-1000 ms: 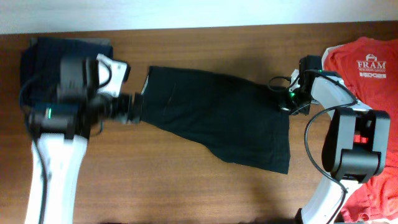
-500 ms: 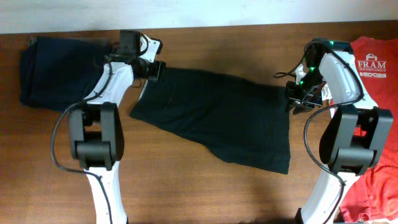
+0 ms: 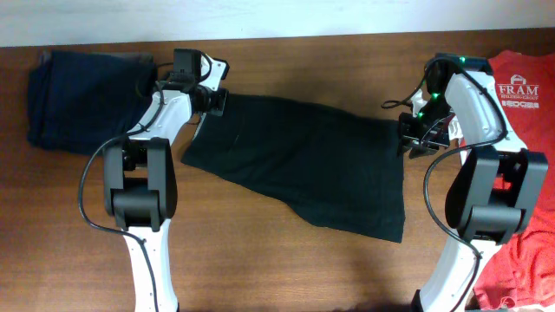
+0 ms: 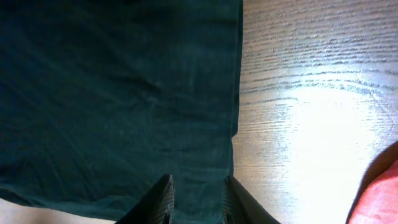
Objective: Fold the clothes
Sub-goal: 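Grasp the shorts' left corner with left gripper, right corner with right, then lift the shorts with both grippers and pull them toward the robot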
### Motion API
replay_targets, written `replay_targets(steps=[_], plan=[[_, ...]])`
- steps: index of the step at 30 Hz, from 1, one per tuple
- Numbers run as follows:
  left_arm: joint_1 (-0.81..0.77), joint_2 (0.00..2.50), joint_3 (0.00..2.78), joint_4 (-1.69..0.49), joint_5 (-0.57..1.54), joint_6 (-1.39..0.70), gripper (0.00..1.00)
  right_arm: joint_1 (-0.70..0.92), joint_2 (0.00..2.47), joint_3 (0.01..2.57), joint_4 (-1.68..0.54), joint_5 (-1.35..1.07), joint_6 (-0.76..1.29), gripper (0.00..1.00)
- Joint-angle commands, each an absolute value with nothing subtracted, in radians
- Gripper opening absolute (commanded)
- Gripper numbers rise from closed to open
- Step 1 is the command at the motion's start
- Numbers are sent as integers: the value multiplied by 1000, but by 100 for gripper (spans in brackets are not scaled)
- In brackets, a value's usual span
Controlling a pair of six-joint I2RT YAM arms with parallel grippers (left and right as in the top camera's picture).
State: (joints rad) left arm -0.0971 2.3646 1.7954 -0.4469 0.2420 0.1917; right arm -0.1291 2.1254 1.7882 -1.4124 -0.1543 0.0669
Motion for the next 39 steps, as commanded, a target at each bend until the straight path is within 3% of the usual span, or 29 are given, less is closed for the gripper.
replay_targets(steps=[1, 4, 6, 8, 14, 25, 26, 30, 32, 38, 39], plan=[[-96, 2355, 1831, -453, 233, 196, 34, -125, 2116, 1803, -1407, -145, 56, 30], [-98, 2332, 1834, -481, 232, 196, 19, -125, 2115, 1803, -1406, -145, 56, 30], [-96, 2298, 1834, -503, 232, 143, 1, -132, 2115, 1803, -1326, -145, 56, 33], [-98, 2246, 1834, -530, 244, 117, 1, -167, 2116, 1799, -1221, -145, 64, 41], [-98, 2238, 1834, -572, 243, 117, 1, -197, 2197, 1757, -1079, -150, 3, 42], [-97, 2238, 1834, -579, 243, 117, 1, -199, 2310, 1760, -1034, -324, -75, 45], [-97, 2238, 1834, -581, 243, 117, 1, -210, 2308, 1779, -1061, -310, -75, 52], [-97, 2238, 1834, -582, 243, 117, 1, -216, 2305, 1848, -1123, -313, -127, 60], [-97, 2238, 1834, -582, 243, 117, 1, -217, 2305, 1848, -1123, -411, -127, 59], [-97, 2238, 1834, -594, 242, 117, 1, -216, 2310, 1842, -1100, -408, -127, 60], [-97, 2238, 1834, -596, 243, 117, 1, -216, 2312, 1842, -1100, -408, -127, 41]])
